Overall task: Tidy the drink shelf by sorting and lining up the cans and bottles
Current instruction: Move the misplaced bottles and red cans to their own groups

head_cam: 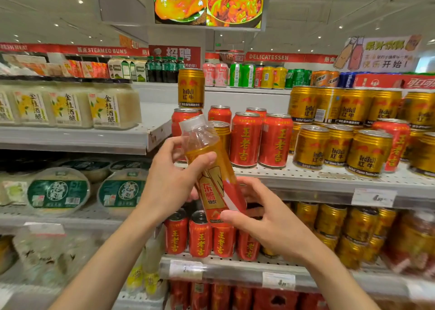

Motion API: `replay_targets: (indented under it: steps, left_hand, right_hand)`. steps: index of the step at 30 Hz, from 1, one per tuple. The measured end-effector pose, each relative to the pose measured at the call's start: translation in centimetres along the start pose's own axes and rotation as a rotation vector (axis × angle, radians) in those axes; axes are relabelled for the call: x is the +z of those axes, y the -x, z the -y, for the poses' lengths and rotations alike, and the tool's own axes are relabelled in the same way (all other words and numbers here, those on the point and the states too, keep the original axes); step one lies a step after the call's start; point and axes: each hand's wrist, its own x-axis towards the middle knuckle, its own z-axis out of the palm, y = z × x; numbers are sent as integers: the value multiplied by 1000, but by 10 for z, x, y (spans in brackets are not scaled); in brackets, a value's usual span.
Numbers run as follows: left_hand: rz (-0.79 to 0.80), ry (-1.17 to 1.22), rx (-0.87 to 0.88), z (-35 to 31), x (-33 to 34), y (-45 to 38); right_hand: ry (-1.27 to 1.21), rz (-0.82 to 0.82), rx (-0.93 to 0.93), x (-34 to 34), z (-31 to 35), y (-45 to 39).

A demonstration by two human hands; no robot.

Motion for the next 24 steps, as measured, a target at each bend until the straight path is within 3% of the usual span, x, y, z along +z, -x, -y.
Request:
replay_targets:
  steps: [6, 13, 24]
  left_hand:
    - [75, 121, -95, 26, 15, 20]
    - [127, 198, -139, 29, 72, 53]
    - [173, 246, -128, -27, 276, 108]
  right_hand:
    - [-1, -83, 93, 4, -16, 27]
    - [89, -87, 154, -38, -43, 76]
    - [164, -145, 160, -213, -115, 186]
